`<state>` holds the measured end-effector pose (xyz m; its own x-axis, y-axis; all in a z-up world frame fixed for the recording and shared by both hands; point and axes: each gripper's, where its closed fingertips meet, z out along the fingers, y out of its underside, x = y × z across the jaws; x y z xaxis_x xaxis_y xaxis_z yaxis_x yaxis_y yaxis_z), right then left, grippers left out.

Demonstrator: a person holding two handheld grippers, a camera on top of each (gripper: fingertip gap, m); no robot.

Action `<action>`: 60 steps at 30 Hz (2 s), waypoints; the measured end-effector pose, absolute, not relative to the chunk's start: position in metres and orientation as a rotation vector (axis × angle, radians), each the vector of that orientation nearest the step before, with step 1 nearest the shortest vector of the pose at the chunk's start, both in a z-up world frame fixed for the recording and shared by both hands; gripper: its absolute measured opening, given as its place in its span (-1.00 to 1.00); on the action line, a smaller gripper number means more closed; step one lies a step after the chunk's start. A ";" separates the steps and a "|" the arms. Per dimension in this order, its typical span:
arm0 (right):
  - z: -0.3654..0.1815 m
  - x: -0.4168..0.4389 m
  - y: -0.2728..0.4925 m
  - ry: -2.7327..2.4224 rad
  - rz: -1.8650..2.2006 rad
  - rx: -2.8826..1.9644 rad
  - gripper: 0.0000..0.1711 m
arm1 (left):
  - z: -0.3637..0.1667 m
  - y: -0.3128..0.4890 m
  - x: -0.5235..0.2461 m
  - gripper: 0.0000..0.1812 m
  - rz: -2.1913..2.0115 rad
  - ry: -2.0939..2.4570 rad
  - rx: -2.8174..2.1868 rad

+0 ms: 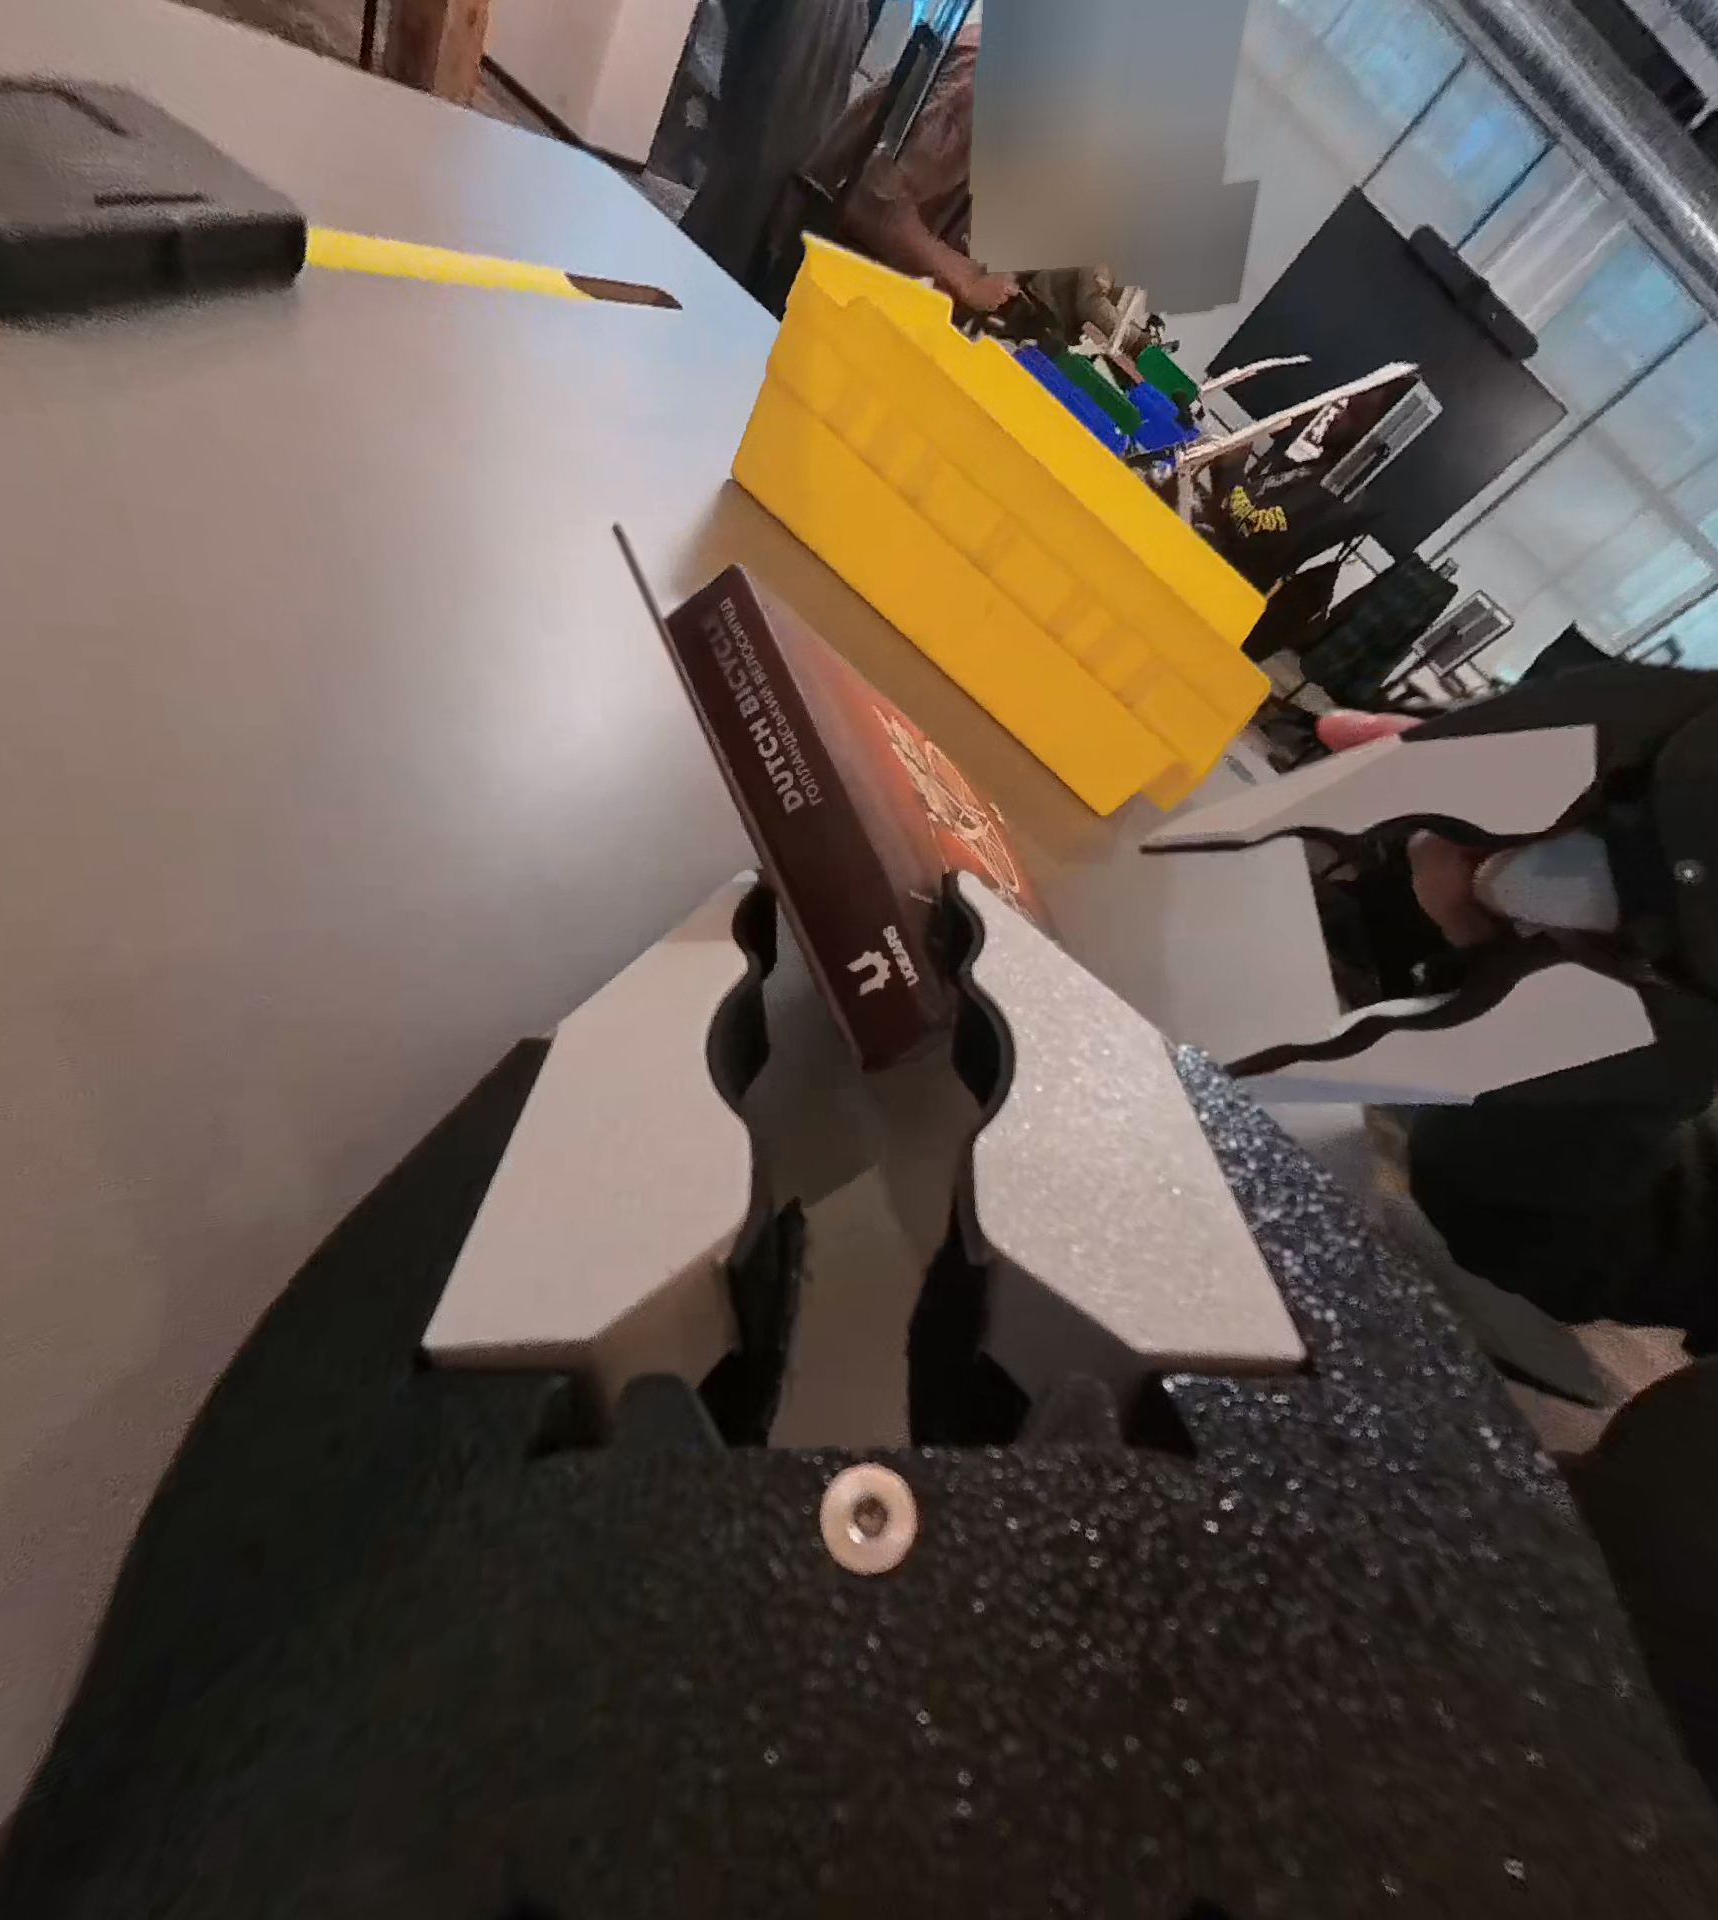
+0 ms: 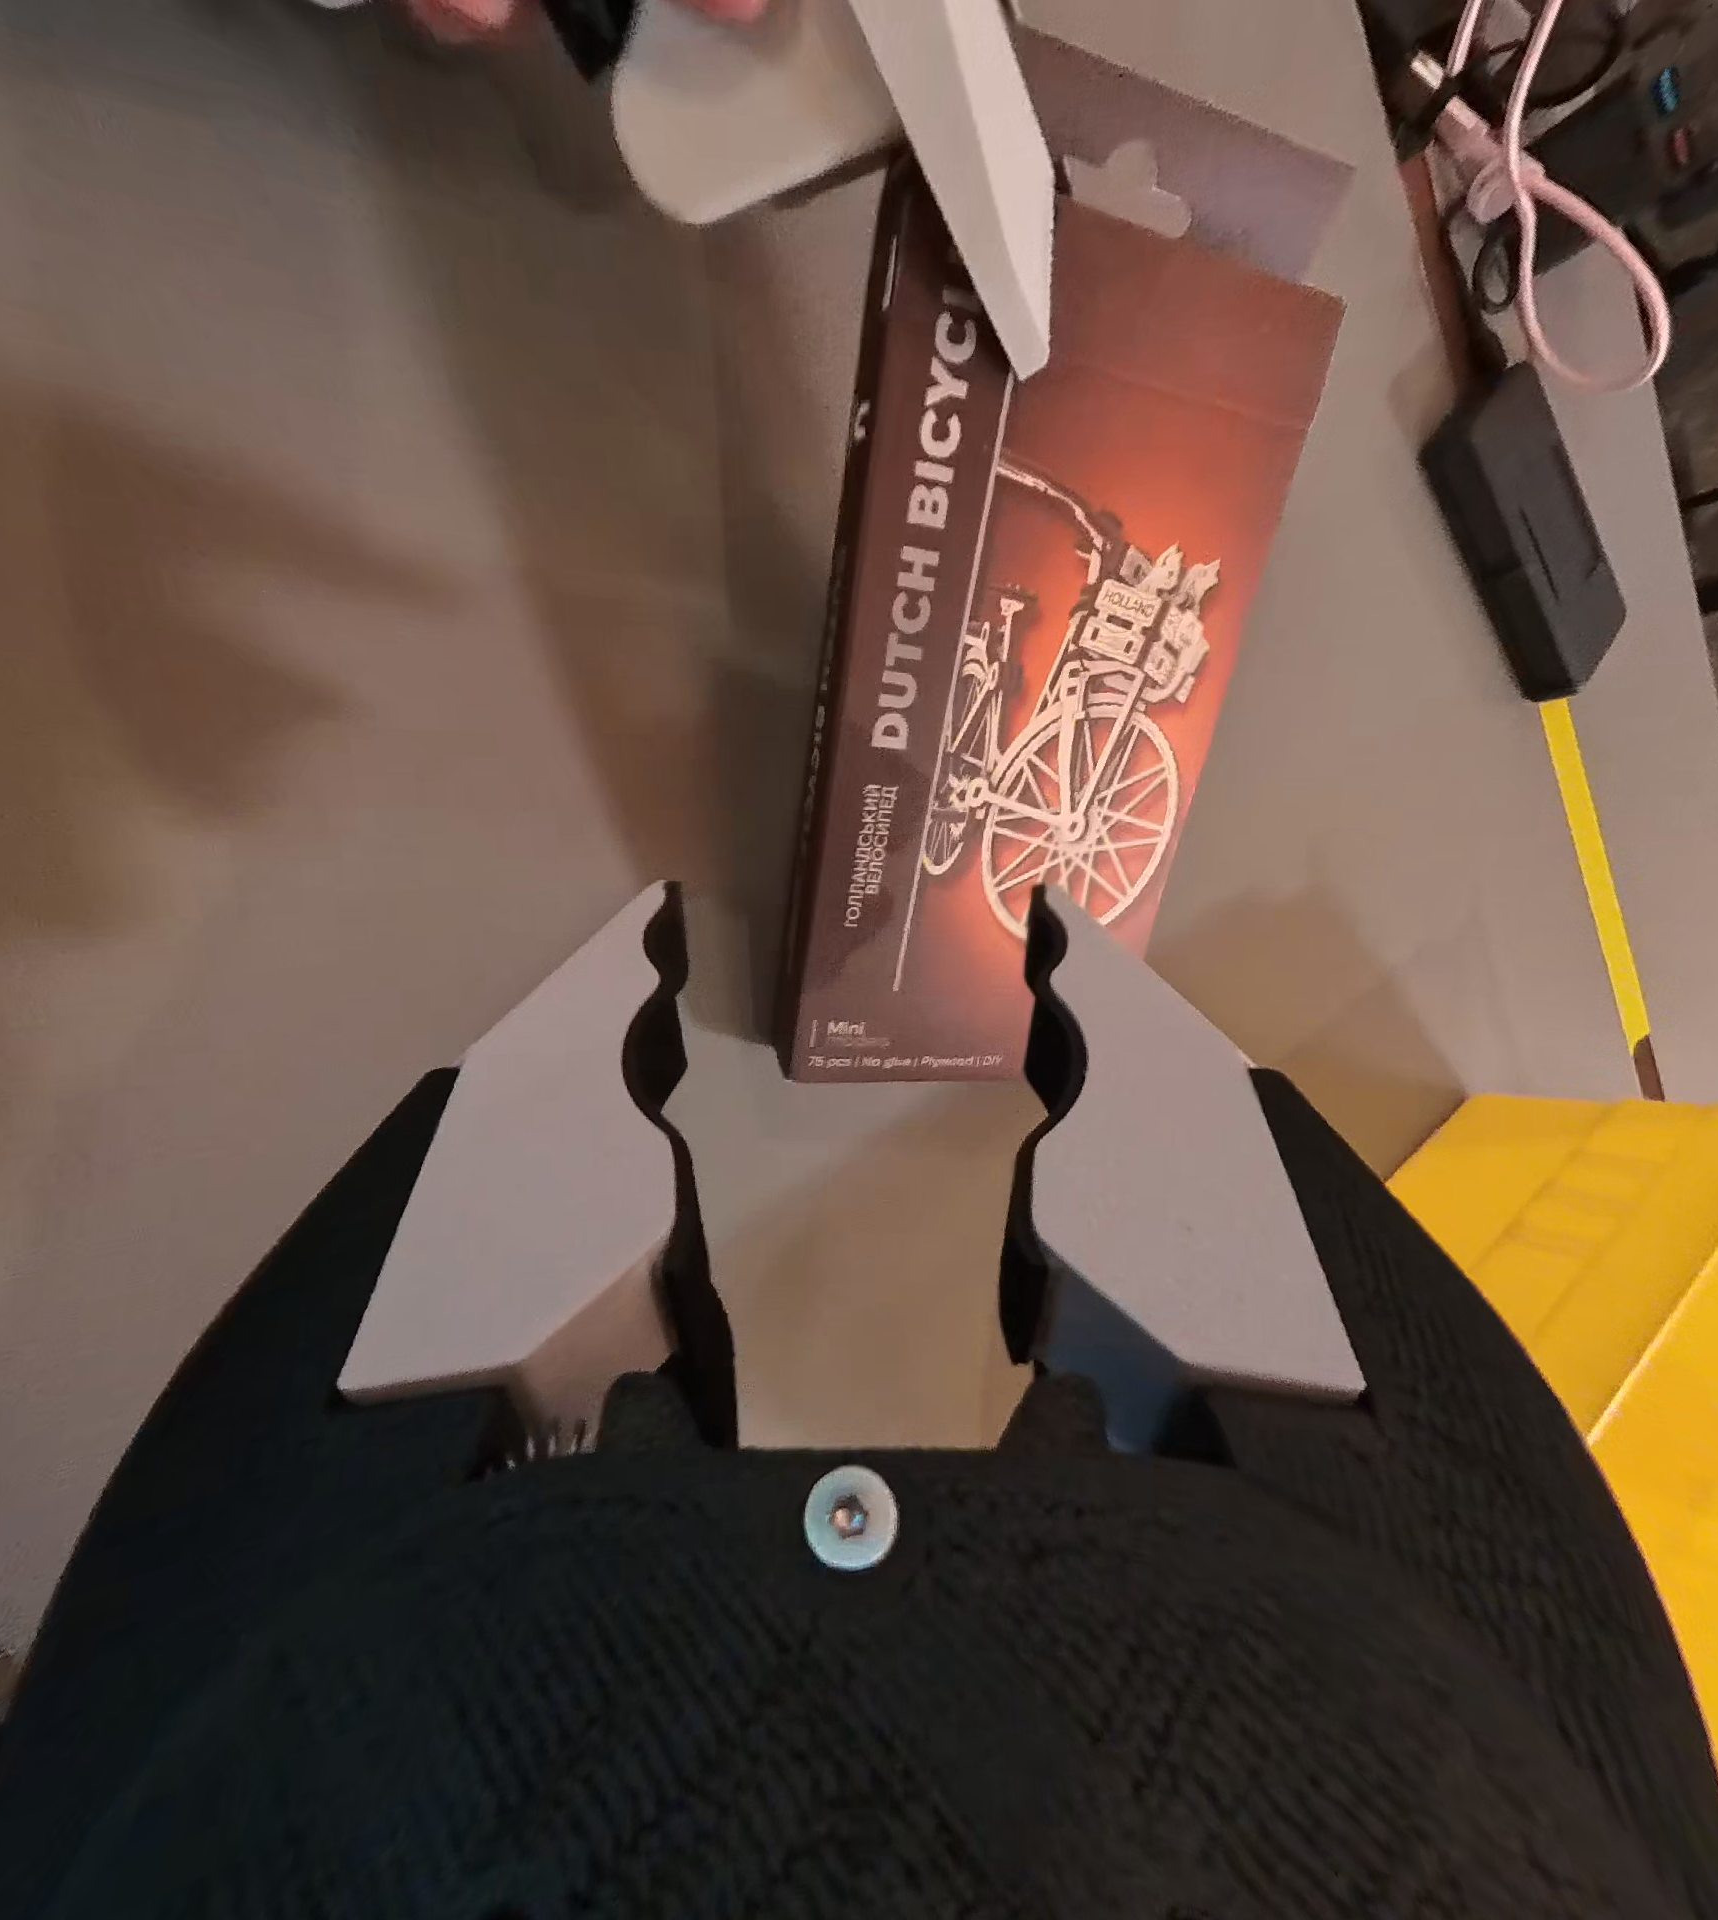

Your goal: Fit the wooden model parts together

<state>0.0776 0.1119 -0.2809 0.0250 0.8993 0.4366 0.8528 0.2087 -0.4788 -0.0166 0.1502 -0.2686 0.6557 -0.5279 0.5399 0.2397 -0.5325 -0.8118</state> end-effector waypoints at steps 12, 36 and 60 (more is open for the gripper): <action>-0.264 0.047 0.140 -1.784 0.559 -1.639 0.15 | -0.225 0.120 -0.007 -0.73 -0.899 0.568 -1.663; -0.208 0.022 0.106 -1.396 1.781 -1.222 -0.83 | -0.204 0.120 -0.011 0.20 -1.045 0.349 -1.487; -0.148 0.060 0.130 -1.186 1.251 -0.835 -0.43 | -0.209 0.127 -0.005 -0.82 -0.501 0.470 -1.563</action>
<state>0.0600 0.1305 -0.1475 -0.0836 0.9758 0.2018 -0.2542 0.1750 -0.9512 -0.0049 0.1266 -0.2093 0.8160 -0.5771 0.0322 0.0043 -0.0496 -0.9988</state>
